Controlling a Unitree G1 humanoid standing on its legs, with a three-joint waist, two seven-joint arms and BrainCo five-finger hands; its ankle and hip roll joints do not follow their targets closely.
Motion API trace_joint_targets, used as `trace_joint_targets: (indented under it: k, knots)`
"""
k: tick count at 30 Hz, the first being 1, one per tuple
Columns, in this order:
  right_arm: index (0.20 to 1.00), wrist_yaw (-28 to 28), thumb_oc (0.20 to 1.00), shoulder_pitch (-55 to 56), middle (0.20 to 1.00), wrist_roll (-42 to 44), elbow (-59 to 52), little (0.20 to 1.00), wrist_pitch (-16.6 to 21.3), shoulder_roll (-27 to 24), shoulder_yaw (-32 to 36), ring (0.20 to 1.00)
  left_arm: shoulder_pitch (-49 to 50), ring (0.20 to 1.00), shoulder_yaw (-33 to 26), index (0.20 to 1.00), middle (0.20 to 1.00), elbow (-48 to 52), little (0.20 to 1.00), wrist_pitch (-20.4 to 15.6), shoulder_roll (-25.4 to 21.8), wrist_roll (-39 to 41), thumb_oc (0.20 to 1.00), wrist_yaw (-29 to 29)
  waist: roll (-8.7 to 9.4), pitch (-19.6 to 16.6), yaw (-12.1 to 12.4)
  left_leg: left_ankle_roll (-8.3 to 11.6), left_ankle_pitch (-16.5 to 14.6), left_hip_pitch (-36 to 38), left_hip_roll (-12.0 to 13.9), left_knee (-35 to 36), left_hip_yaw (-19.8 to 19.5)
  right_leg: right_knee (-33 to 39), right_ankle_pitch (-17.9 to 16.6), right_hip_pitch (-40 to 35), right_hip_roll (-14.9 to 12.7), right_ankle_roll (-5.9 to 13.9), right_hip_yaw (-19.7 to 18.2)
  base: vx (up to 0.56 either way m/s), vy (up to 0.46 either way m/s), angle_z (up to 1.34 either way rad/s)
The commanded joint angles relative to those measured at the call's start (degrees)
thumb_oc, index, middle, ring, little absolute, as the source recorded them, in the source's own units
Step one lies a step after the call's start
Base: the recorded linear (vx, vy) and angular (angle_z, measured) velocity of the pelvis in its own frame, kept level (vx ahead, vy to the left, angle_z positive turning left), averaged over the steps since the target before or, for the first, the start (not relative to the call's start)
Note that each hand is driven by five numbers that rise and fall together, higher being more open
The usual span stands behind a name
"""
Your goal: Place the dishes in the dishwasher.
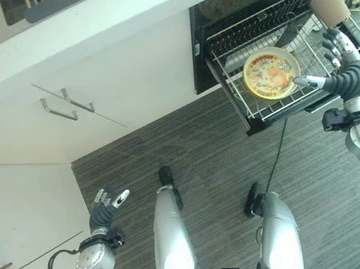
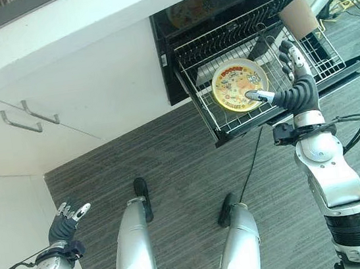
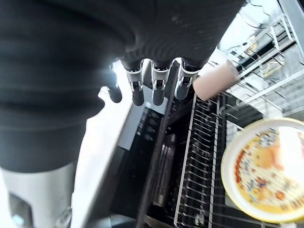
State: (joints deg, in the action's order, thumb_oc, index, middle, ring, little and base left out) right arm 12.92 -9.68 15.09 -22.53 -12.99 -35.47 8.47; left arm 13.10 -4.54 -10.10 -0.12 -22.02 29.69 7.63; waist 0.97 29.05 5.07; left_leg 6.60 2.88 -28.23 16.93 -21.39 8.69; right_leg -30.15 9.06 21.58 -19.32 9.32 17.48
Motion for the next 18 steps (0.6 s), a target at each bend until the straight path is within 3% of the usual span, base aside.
trace_joint_targets:
  k: [1,5,6,7,8,9,10,11,12,13,15,18]
  knots:
    - [1.0,-0.5,1.0,-0.8,1.0,5.6,-2.0,1.0,7.8,-0.2,5.1,1.0,1.1,1.0,1.3,1.0,1.0,2.1,1.0,1.4,-4.3,-6.4,1.0,5.4,1.78,-3.8,-1.5,3.36,-3.2,8.5,2.8,3.0,3.1,7.2,-3.4,-4.0,-0.7,2.17,-2.3,0.07,0.014,-0.08]
    - [1.0,0.2,1.0,-0.5,1.0,7.5,-2.1,1.0,9.6,-2.0,7.4,1.0,-4.5,1.0,2.9,1.0,1.0,-4.6,1.0,6.8,-4.5,-8.9,1.0,7.5,2.2,-7.2,-4.1,4.04,-1.7,14.8,2.8,9.2,5.7,14.5,-5.6,-9.3,1.5,2.21,-2.0,0.03,0.057,-0.19]
    - [0.689,-0.5,0.689,-0.2,0.689,6.8,-1.2,0.689,10.4,-2.4,7.9,0.689,-5.9,1.0,3.4,1.0,1.0,-7.2,1.0,7.5,-4.5,-9.3,1.0,7.1,2.0,-8.0,-4.6,3.99,-0.9,16.7,2.5,11.2,6.3,16.6,-6.6,-10.9,2.0,2.29,-2.1,0.05,0.109,-0.37]
    - [0.576,-1.0,0.576,0.2,0.576,6.6,-0.2,0.576,11.3,-3.0,8.0,0.576,-7.0,1.0,3.8,1.0,1.0,-9.7,1.0,7.5,-4.1,-9.2,1.0,6.9,1.78,-9.1,-5.2,4.0,-0.4,18.6,2.1,13.1,7.1,18.7,-7.4,-12.5,2.2,2.43,-1.9,0.03,0.115,-0.32]
    - [0.2,-0.9,0.2,0.8,0.2,5.1,1.0,0.2,12.7,-3.4,8.5,0.2,-8.4,1.0,4.2,1.0,1.0,-11.7,1.0,8.9,-3.4,-8.4,1.0,7.5,1.4,-10.6,-5.8,4.04,0.3,20.5,1.8,15.0,7.9,20.5,-8.1,-14.2,2.5,2.32,-1.5,0.05,0.016,-0.29]
    - [0.2,0.4,0.2,1.7,0.2,1.1,3.3,0.2,17.3,-3.0,8.5,0.2,-7.1,1.0,5.9,1.0,1.0,-20.0,1.0,0.7,-1.3,-10.0,1.0,6.7,1.65,-12.0,-5.3,4.01,0.6,22.8,1.5,17.0,8.4,22.6,-8.7,-16.4,2.7,2.46,-0.3,0.02,-0.05,-0.25]
    - [0.2,0.9,0.2,2.3,0.2,-1.1,5.0,0.2,20.9,-2.5,8.6,0.2,-6.3,1.0,6.7,1.0,1.0,-24.1,1.0,-4.2,0.3,-11.6,1.0,6.8,1.83,-12.5,-5.0,3.86,0.9,23.2,1.5,17.6,8.5,23.2,-9.3,-16.7,2.8,2.38,0.1,0.0,-0.241,-0.17]
    - [0.2,1.5,0.2,4.0,0.2,-8.1,9.3,0.2,27.5,-1.7,9.1,0.2,-5.1,1.0,6.7,1.0,1.0,-31.5,1.0,-12.3,4.0,-16.1,1.0,7.1,2.48,-13.8,-4.7,3.76,1.1,25.1,1.3,19.1,9.0,24.9,-10.0,-18.7,3.1,2.4,1.1,-0.01,-0.284,-0.13]
    - [0.2,4.2,0.2,5.7,0.2,-2.8,11.7,0.2,21.8,-1.9,10.8,0.2,-4.7,1.0,5.9,1.0,1.0,-33.3,1.0,-13.4,5.4,-18.8,1.0,7.9,2.82,-14.7,-4.9,3.68,1.0,27.1,1.2,20.3,9.8,26.3,-10.3,-20.8,3.4,2.39,1.8,0.01,-0.307,0.01]
    - [0.2,2.4,0.2,6.9,0.2,1.8,14.7,0.2,20.7,-0.7,12.3,0.2,-4.4,1.0,5.0,1.0,1.0,-33.8,1.0,-13.3,5.6,-19.3,1.0,7.8,2.84,-15.3,-5.1,3.5,1.2,27.9,1.0,20.7,10.0,27.0,-10.7,-21.6,3.5,2.2,1.9,0.03,-0.185,0.06]
    - [0.2,-2.0,0.2,9.2,0.2,4.9,18.1,0.2,21.1,1.7,13.6,0.2,-3.8,1.0,2.6,1.0,1.0,-35.6,1.0,-12.6,4.8,-19.2,1.0,6.0,2.22,-16.5,-6.0,3.23,1.1,30.7,0.6,21.9,10.9,28.0,-10.9,-23.7,3.5,1.89,2.1,0.09,-0.107,-0.02]
    - [0.2,-1.3,0.2,9.0,0.2,13.0,31.7,0.2,20.6,5.5,13.1,0.2,-3.1,1.0,0.8,1.0,1.0,-41.0,1.0,-11.4,3.8,-21.2,1.0,4.3,0.49,-17.3,-5.6,3.05,-0.3,32.7,-0.3,20.5,9.6,27.1,-9.5,-26.2,3.8,1.09,2.6,0.19,-0.175,-0.23]
